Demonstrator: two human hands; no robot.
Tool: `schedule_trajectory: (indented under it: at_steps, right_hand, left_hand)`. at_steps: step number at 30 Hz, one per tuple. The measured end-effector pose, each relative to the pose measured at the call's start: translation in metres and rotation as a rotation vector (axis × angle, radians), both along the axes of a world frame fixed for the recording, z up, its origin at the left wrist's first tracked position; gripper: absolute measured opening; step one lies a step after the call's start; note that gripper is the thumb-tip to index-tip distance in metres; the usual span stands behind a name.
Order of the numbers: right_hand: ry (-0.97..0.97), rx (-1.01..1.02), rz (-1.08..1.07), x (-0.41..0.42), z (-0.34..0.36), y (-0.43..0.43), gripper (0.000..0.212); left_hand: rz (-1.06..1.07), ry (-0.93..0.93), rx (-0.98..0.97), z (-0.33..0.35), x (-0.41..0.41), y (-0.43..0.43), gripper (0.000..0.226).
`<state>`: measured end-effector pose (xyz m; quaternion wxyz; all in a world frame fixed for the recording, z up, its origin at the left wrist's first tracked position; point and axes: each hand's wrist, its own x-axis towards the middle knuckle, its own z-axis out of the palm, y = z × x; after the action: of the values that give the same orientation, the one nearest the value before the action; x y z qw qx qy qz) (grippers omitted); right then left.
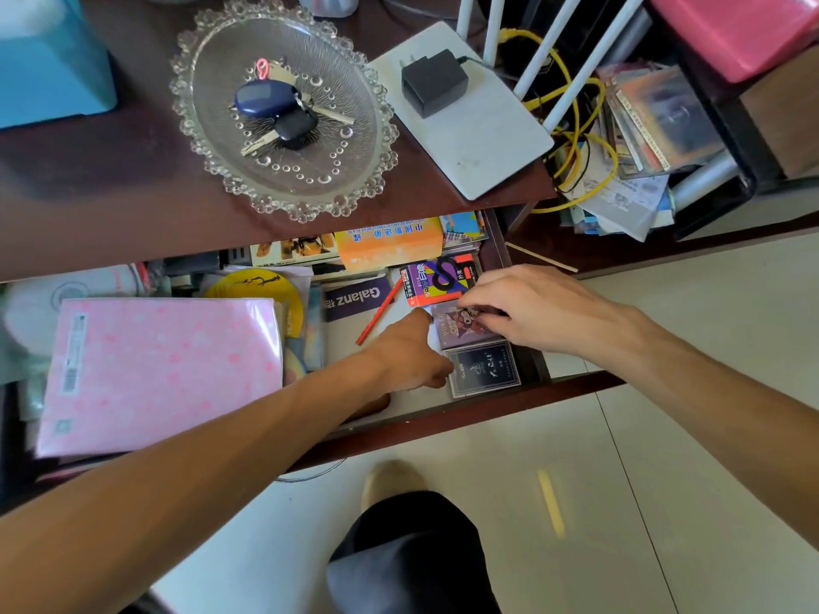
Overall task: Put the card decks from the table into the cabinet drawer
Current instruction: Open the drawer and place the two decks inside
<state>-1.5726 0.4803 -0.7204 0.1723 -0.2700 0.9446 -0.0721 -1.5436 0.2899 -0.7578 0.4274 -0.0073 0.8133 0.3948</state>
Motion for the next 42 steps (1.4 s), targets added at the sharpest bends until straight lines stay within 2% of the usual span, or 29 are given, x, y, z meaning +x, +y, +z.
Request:
schedule_trajectory:
  at_steps: [3, 8, 11, 17, 21, 24, 27, 31, 35, 39, 42]
  right_hand:
    - [0.037, 0.115, 0.129, -0.002, -0.006, -0.003, 0.033]
    - [0.116, 0.226, 0.23, 0.001, -0.01, -0.006, 0.027]
    - [0.116, 0.265, 0.261, 0.004, -0.009, -0.006, 0.025]
    - [0.105, 0.283, 0.28, 0.005, -0.005, -0.006, 0.025]
    - [0.109, 0.196, 0.223, 0.004, -0.004, -0.007, 0.027]
    - [0.093, 0.13, 0.149, 0.004, -0.004, -0.008, 0.027]
    - [-0.012, 0.045, 0.048, -0.001, -0.005, -0.016, 0.024]
    - [-0.163, -0.112, -0.126, -0.01, -0.002, -0.04, 0.022]
    - [-0.374, -0.346, -0.387, 0.007, 0.039, -0.052, 0.02]
    - [-0.705, -0.535, -0.777, 0.057, 0.112, -0.06, 0.012]
    - [-0.757, -0.489, -0.954, 0.102, 0.195, -0.058, 0.014]
  left_hand:
    - [0.021, -0.014, 0.015, -0.002, 0.0, 0.001, 0.068]
    - [0.216, -0.254, 0.206, 0.006, 0.0, -0.002, 0.076]
    - [0.242, -0.288, 0.236, 0.011, 0.002, -0.001, 0.076]
    - [0.211, -0.289, 0.224, 0.016, 0.0, 0.001, 0.075]
    - [0.21, -0.331, 0.228, 0.019, -0.003, -0.008, 0.069]
    - [0.22, -0.318, 0.293, 0.026, -0.004, -0.02, 0.052]
    - [0.164, -0.141, 0.206, 0.032, -0.006, -0.035, 0.032]
    - [0.247, 0.063, 0.099, 0.041, -0.012, -0.068, 0.012]
    - [0.358, 0.219, -0.139, 0.089, 0.011, -0.12, 0.019]
    - [0.471, 0.091, -0.266, 0.178, 0.077, -0.172, 0.022]
    - [0.599, -0.137, -0.328, 0.265, 0.138, -0.202, 0.025]
